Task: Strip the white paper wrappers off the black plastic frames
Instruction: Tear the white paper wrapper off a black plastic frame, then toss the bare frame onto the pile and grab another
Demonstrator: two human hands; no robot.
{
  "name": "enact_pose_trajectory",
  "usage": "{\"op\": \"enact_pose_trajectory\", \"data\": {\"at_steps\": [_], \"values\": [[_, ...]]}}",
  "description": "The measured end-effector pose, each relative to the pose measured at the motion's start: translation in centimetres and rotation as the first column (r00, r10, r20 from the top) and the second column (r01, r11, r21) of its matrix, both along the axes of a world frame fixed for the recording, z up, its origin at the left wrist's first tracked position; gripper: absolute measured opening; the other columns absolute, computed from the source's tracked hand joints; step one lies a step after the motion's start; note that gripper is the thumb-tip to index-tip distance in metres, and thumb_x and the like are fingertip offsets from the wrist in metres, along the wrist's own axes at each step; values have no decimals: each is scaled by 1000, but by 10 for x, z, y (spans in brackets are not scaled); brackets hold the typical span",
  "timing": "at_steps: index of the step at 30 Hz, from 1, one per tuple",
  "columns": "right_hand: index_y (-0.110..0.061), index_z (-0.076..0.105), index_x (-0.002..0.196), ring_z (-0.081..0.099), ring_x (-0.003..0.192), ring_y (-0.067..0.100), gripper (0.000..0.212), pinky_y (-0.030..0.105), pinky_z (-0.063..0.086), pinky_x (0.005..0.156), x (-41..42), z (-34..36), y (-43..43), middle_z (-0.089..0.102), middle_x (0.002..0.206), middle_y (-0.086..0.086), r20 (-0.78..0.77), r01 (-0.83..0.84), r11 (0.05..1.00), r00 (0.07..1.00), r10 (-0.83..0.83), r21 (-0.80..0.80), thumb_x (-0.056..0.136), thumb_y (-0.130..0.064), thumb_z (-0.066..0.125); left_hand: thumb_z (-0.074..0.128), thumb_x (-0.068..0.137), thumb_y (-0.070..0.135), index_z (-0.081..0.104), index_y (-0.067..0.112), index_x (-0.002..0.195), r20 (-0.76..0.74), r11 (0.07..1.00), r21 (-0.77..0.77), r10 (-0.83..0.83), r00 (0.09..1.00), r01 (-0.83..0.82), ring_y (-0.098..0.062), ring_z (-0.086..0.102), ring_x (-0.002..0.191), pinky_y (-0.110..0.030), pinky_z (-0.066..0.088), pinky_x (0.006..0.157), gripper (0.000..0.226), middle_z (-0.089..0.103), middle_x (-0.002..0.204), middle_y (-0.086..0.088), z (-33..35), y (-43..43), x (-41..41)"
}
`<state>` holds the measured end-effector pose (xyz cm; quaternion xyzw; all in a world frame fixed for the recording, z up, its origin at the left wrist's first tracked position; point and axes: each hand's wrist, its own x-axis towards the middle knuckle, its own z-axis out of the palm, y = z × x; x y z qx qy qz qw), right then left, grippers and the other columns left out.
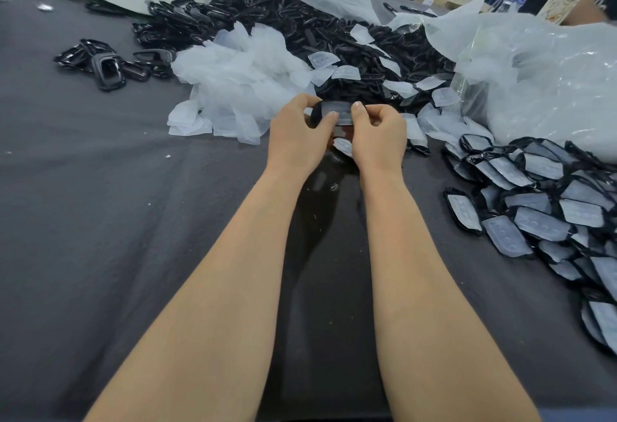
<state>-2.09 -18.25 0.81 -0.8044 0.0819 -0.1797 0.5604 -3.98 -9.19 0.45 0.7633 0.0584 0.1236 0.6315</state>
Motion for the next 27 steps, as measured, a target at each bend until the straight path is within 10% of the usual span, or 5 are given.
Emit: {"op": "enact_pose_trajectory", "data": {"at_steps": [7, 13, 20, 27], "values": [[-13, 54, 105, 65, 92, 21, 19, 37, 51, 90, -3, 6, 0, 64, 89, 3, -66, -170, 980, 984, 164, -106, 89, -17, 63, 56, 93, 8, 56, 19, 99, 2, 993, -108, 57, 998, -56, -10, 64, 62, -39, 58, 83, 12, 67, 79, -3, -2, 4, 1], [-21, 53, 104, 67, 89, 25, 21, 42, 53, 89, -14, 14, -15, 68, 92, 9, -14, -138, 988, 990, 138, -67, 88, -10, 61, 56, 93, 11, 48, 18, 103, 47, 995, -95, 31, 998, -26, -19, 68, 76, -42, 55, 86, 15, 69, 91, -13, 4, -8, -5], [-20, 45, 85, 68, 83, 26, 11, 46, 52, 89, -31, 16, -64, 69, 71, 4, -144, -29, 982, 990, 3, -185, 94, -17, 52, 57, 90, 17, 51, 15, 104, 119, 973, 222, -91, 989, 63, -12, 53, 77, -17, 37, 67, 15, 52, 79, 12, 11, -48, -6], [-17, 51, 88, 64, 55, 8, 8, 29, 54, 66, -57, 17, -116, 63, 48, -4, -239, 163, 953, 944, -226, -255, 95, -18, 48, 55, 92, 33, 58, 20, 118, 47, 800, 590, -170, 984, 110, -29, 48, 115, -39, 37, 95, 29, 59, 120, -2, 11, -104, -8]]}}
